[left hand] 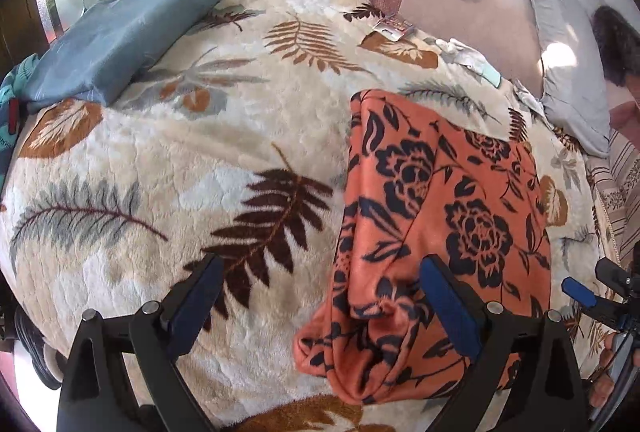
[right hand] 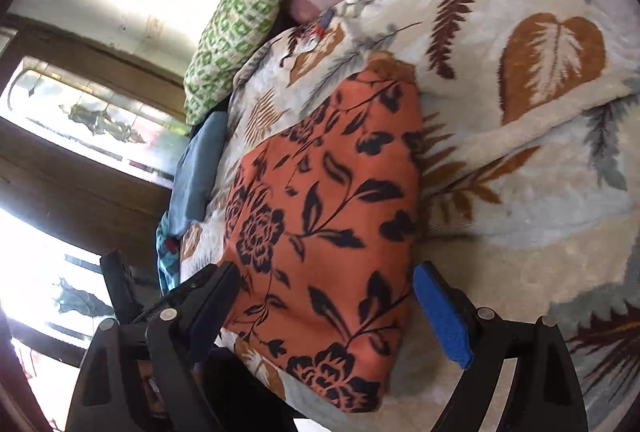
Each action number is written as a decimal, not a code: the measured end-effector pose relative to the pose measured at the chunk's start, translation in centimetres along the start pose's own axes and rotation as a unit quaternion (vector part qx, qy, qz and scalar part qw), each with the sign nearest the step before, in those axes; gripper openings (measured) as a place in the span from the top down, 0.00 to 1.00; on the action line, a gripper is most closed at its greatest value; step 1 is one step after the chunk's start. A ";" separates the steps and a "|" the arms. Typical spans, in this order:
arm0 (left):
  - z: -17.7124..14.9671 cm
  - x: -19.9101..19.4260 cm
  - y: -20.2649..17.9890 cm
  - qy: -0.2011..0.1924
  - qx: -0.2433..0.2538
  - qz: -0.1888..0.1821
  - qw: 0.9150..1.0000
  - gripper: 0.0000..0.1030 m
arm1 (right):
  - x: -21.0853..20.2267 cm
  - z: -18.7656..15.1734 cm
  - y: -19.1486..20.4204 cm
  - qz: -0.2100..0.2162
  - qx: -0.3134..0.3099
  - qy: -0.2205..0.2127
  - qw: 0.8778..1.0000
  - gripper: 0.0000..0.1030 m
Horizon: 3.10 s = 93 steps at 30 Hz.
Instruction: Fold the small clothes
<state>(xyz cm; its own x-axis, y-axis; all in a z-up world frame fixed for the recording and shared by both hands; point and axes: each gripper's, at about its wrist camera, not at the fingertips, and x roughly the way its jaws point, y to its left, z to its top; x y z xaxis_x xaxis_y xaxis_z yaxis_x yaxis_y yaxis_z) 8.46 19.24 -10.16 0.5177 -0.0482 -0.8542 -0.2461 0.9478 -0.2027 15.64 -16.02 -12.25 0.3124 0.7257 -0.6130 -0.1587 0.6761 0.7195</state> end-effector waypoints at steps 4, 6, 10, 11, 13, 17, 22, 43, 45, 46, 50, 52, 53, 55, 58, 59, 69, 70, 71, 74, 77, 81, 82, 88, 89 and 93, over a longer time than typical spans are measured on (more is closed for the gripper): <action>1.9 2.6 0.3 0.033 -0.015 -0.054 0.998 0.04 | 1.6 1.6 -2.6 0.012 0.031 0.016 0.999 0.12; 2.1 4.3 0.2 0.063 -0.013 -0.084 0.994 0.04 | 3.0 2.1 -3.1 0.023 0.040 0.029 0.998 0.11; 1.6 6.1 0.0 0.089 -0.025 -0.115 0.989 0.05 | 6.2 2.1 -3.3 0.029 0.048 0.062 0.997 0.11; 1.5 6.0 0.0 0.088 -0.023 -0.118 0.989 0.05 | 6.6 2.0 -2.8 0.032 0.039 0.065 0.997 0.11; 1.4 5.8 -0.2 0.090 -0.018 -0.139 0.986 0.49 | 6.9 1.9 -1.6 0.021 0.018 0.065 0.997 0.15; 1.4 6.1 -0.5 0.107 -0.032 -0.152 0.982 0.61 | 7.7 1.8 -1.2 -0.031 -0.006 0.081 0.996 0.36; 1.0 6.0 -0.6 0.092 -0.038 -0.142 0.985 0.26 | 8.3 2.1 -2.0 -0.011 0.026 0.088 0.996 0.26; 2.1 -1.3 -9.0 -0.016 0.060 -0.154 0.986 0.76 | -1.8 4.7 4.6 -0.101 -0.133 -0.002 0.986 0.63; 2.3 -1.8 -11.0 -0.026 0.070 -0.167 0.983 0.76 | -4.2 5.6 4.4 -0.107 -0.137 -0.020 0.985 0.63; 2.4 -1.6 -12.2 -0.027 0.076 -0.172 0.982 0.76 | -5.3 6.0 4.2 -0.110 -0.137 -0.029 0.984 0.63; 1.8 0.4 -15.4 -0.014 0.088 -0.177 0.980 0.75 | -7.5 6.7 1.7 -0.118 -0.122 -0.037 0.985 0.63; 1.3 2.5 -16.2 0.005 0.083 -0.168 0.982 0.75 | -7.3 6.4 -0.5 -0.125 -0.106 -0.033 0.986 0.63; 0.8 3.6 -16.4 0.014 0.084 -0.161 0.983 0.75 | -6.8 6.4 -1.8 -0.127 -0.095 -0.025 0.987 0.63; -0.1 6.6 -16.8 0.045 0.086 -0.144 0.985 0.71 | -5.3 5.8 -4.6 -0.137 -0.069 -0.010 0.988 0.62; -0.7 7.9 -16.4 0.051 0.084 -0.130 0.987 0.55 | -3.0 4.6 -8.3 -0.152 -0.035 0.010 0.988 0.53; -0.5 7.5 -16.3 0.051 0.086 -0.129 0.987 0.54 | -3.3 4.3 -8.7 -0.140 -0.028 -0.001 0.990 0.52; -0.2 -1.2 -14.3 -0.020 0.095 -0.140 0.985 0.45 | -9.6 4.0 -4.3 -0.181 -0.079 -0.074 0.978 0.43; -0.9 -1.6 -14.5 -0.020 0.107 -0.142 0.984 0.45 | -10.2 3.7 -3.5 -0.158 -0.082 -0.075 0.981 0.38; -1.6 -1.7 -14.9 -0.017 0.120 -0.145 0.982 0.45 | -10.5 3.1 -2.7 -0.133 -0.083 -0.070 0.985 0.32; -3.7 0.6 -15.8 0.006 0.153 -0.107 0.982 0.44 | -9.8 1.0 -2.3 -0.054 -0.081 -0.024 0.995 0.28; -4.9 4.3 -14.2 0.051 0.131 -0.044 0.989 0.37 | -6.2 -0.3 -6.1 -0.077 -0.024 0.037 0.996 0.28; -4.4 3.2 -11.9 0.066 0.072 -0.082 0.992 0.33 | -6.8 -0.7 -6.2 -0.072 -0.026 0.031 0.997 0.28; -4.3 2.4 -12.0 0.057 0.072 -0.090 0.992 0.33 | -6.7 -0.7 -5.9 -0.082 -0.037 0.038 0.995 0.28; -4.8 4.3 -12.2 0.071 0.100 -0.034 0.992 0.33 | -6.5 -1.3 -6.5 -0.072 -0.029 0.034 0.996 0.27; -4.7 4.6 -11.1 0.075 0.062 -0.054 0.994 0.32 | -6.4 -1.3 -6.5 -0.069 -0.030 0.035 0.997 0.27; -4.2 2.9 -10.8 0.074 0.034 -0.077 0.994 0.32 | -6.2 -1.0 -6.7 -0.061 -0.031 0.042 0.997 0.27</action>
<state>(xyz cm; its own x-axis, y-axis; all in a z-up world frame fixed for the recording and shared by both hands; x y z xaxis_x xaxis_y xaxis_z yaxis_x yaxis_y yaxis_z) 9.12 7.57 -12.46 0.4179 -0.2353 -0.8775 -0.1156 0.9443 -0.3083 13.88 -24.89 -13.61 0.2535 0.6432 -0.7226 -0.1832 0.7654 0.6170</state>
